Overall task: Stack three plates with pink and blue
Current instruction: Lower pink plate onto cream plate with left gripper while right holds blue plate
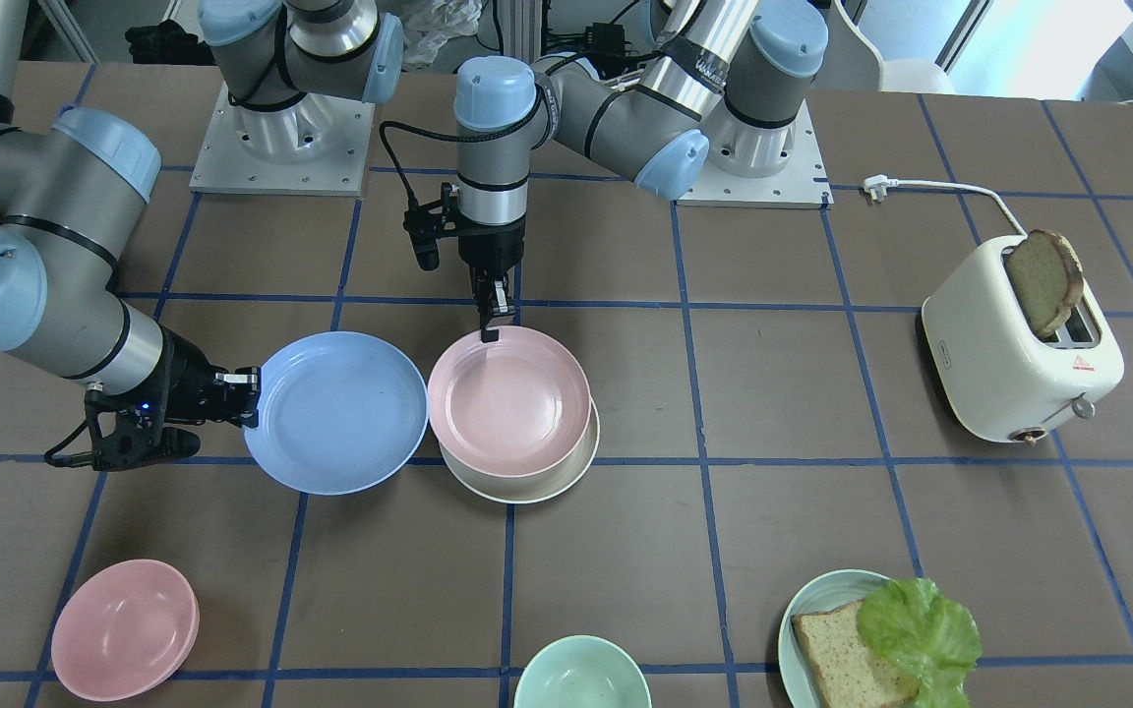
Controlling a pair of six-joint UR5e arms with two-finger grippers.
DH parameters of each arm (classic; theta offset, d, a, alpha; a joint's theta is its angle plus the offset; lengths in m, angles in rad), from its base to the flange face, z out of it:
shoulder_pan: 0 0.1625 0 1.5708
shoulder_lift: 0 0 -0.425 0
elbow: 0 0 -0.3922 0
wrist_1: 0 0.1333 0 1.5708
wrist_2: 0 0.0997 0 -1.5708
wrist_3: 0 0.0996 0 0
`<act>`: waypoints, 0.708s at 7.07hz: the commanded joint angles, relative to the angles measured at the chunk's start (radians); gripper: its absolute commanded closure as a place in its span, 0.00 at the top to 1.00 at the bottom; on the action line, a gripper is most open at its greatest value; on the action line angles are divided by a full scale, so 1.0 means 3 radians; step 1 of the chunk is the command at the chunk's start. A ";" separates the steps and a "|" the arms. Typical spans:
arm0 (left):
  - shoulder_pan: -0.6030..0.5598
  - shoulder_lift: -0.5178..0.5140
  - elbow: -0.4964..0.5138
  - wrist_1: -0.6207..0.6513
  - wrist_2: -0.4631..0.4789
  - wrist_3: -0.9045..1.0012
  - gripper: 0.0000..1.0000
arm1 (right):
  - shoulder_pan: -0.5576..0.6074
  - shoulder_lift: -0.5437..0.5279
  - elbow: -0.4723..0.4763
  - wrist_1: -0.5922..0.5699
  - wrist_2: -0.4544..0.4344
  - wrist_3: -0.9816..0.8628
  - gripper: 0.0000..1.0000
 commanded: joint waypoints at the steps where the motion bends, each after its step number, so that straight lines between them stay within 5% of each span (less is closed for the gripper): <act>1: 0.0006 -0.0062 0.0014 0.0064 0.0075 0.0001 0.03 | 0.0000 -0.0003 0.0000 0.0000 0.0009 0.0000 0.00; 3: 0.0016 -0.0128 0.0019 0.0192 0.0076 0.0001 0.14 | 0.0000 -0.0003 0.0000 0.0000 0.0009 0.0000 0.00; 4: 0.0016 -0.0154 0.0019 0.0218 0.0076 -0.0019 0.72 | 0.0005 -0.0003 0.0000 0.0000 0.0009 0.0000 0.00; 5: 0.0016 -0.0139 0.0019 0.0239 0.0081 -0.0025 1.00 | 0.0005 -0.0003 0.0000 0.0000 0.0014 0.0000 0.00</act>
